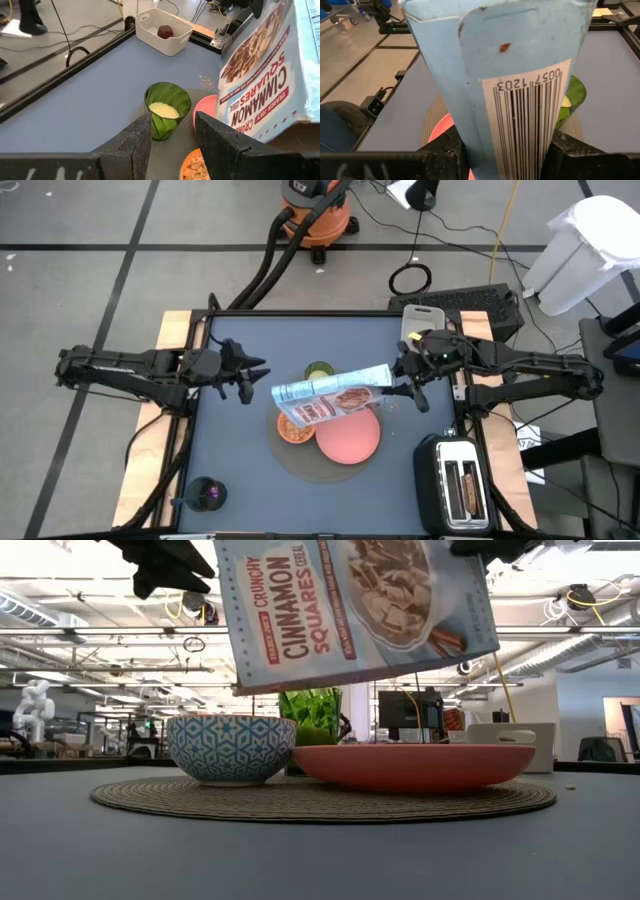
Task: Arrange a breakfast setting
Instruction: Pour the cereal from the blue cereal box into the orange bowl
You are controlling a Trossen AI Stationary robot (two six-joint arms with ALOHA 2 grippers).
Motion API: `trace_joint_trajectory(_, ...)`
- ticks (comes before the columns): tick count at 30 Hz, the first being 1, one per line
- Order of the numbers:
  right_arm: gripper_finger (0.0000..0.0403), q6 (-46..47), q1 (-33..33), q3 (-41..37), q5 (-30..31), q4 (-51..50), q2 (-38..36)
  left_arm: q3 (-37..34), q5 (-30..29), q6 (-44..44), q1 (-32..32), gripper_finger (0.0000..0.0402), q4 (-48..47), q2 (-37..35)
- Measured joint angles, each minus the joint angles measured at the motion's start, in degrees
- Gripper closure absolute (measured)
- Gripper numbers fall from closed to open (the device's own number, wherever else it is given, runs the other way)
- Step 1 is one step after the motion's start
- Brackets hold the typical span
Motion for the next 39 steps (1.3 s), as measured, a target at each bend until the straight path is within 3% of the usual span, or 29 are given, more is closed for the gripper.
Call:
trace_joint_trajectory(7,0.0259,0.0,0.0,0.0,0.1,0.0,0.0,0.0,7.7,-3.7,0.0,0.0245,-0.4,0.0)
trace_joint_trajectory(14,0.0259,0.0,0.0,0.0,0.1,0.7,0.0,0.0,14.6,-10.7,-0.1,0.0245,-7.1,0.0)
trace_joint_trajectory(28,0.0259,2.2,0.0,0.0,0.1,6.7,-0.4,0.0,15.2,-12.1,-5.1,0.0245,-10.8,0.0)
trace_joint_trajectory(39,0.0259,4.6,0.0,0.0,0.1,11.2,-4.9,0.0,13.9,-12.3,-7.2,0.0245,-10.8,0.0)
